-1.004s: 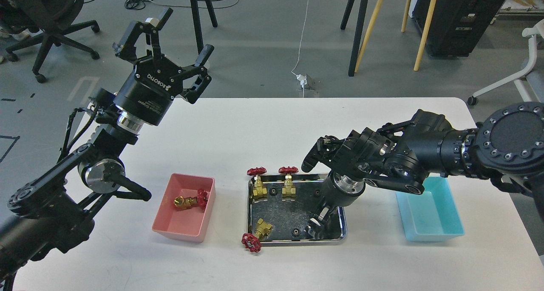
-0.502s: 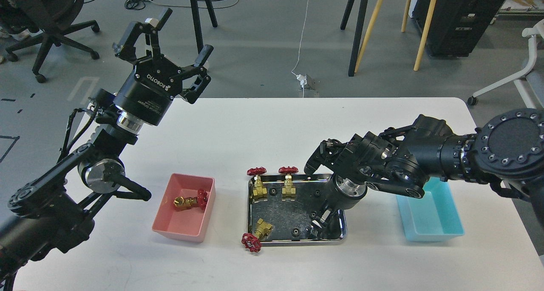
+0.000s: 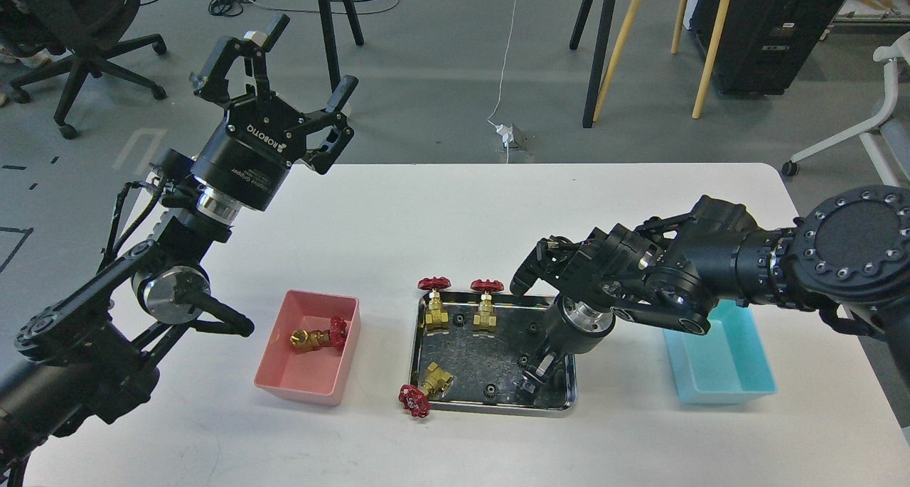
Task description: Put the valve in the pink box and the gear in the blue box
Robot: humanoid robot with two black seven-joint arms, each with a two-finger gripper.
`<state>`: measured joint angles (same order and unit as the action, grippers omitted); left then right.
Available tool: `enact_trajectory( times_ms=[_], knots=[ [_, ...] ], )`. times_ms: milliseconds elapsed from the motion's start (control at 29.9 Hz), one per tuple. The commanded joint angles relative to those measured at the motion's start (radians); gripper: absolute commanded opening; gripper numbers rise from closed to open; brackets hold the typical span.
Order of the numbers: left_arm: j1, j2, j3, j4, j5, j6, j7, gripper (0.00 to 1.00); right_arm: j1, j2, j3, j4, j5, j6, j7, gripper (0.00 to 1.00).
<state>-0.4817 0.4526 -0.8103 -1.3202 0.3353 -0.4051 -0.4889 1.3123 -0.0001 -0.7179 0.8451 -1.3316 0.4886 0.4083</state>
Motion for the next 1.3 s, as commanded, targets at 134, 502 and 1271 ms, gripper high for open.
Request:
enact_trajectory(
  times_ms=[134,502,1271],
  knots=[
    [0.000,-0.002,0.000,-0.001,0.001,0.000,0.000,0.94,0.008,0.000,0.000,0.000,0.000,0.000,0.000,0.17],
    [0.000,-0.002,0.000,-0.001,-0.001,0.000,0.000,0.94,0.018,0.000,0.008,0.000,0.008,0.000,0.003,0.18],
    [0.005,-0.006,0.000,-0.001,0.001,-0.009,0.000,0.94,-0.002,0.000,0.040,-0.026,0.012,0.000,-0.003,0.32]
  ],
)
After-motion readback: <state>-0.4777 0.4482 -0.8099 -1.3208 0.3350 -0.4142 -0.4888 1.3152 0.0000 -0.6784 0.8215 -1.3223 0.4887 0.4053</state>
